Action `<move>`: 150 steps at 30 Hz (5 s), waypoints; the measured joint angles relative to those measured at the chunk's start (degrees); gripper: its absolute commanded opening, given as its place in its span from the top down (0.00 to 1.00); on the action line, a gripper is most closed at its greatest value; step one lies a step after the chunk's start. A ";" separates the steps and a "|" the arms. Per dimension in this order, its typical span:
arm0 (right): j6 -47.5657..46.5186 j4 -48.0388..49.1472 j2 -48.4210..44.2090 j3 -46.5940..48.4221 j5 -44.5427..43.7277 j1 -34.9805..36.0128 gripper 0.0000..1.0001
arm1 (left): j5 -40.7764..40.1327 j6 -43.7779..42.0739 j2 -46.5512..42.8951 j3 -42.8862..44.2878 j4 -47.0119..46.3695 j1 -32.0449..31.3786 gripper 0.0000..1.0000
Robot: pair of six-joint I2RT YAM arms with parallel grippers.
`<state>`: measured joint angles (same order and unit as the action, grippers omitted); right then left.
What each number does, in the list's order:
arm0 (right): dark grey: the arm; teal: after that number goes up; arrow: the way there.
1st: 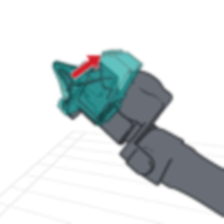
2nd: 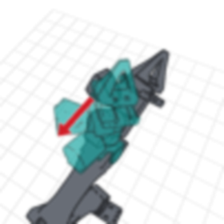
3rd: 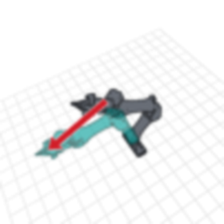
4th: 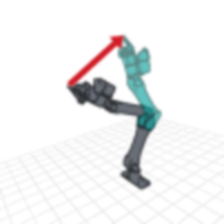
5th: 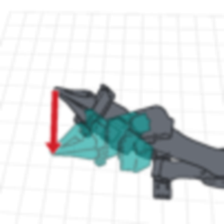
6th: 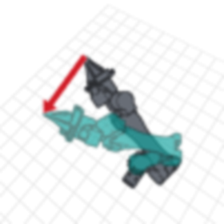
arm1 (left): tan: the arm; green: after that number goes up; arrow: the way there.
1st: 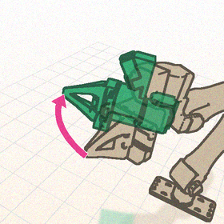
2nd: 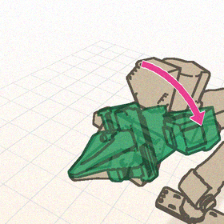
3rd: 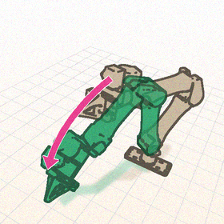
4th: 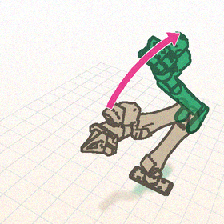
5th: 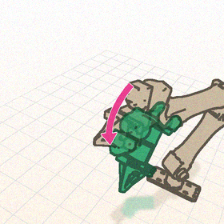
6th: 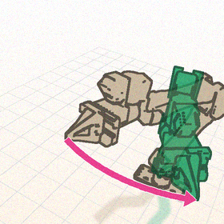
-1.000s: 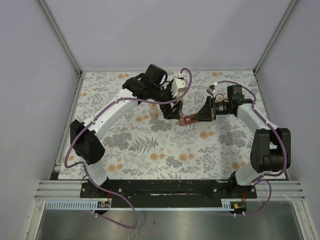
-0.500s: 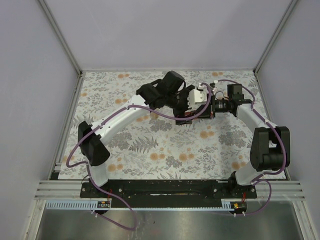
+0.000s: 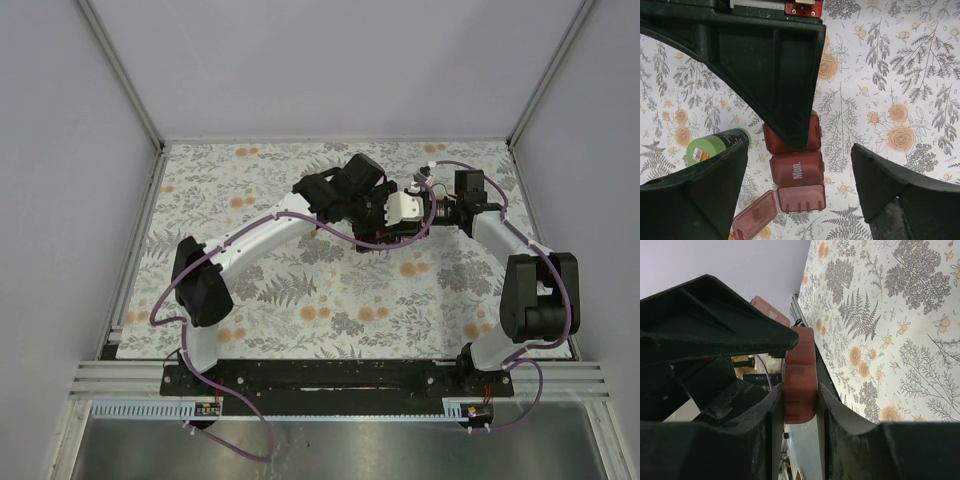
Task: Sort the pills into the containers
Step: Place the pill container at the center of the board.
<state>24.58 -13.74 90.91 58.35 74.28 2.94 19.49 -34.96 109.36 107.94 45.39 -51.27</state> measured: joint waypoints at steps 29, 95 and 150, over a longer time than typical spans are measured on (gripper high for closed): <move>1.42 2.38 -1.03 -1.25 -0.31 -0.02 0.56 | -2.47 0.07 3.26 1.97 1.62 0.09 1.00; -23.28 -25.94 -6.47 4.94 -22.82 -12.85 0.28 | 0.02 5.20 17.27 -9.49 -7.91 -0.20 0.75; -25.24 -21.20 -13.99 2.86 -40.72 -15.04 0.00 | 1.62 11.19 -3.58 -15.21 -14.40 2.84 0.01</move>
<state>-0.67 -34.94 76.93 61.21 33.56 -12.10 21.10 -23.77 105.78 92.73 30.98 -48.42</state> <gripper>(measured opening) 0.993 0.988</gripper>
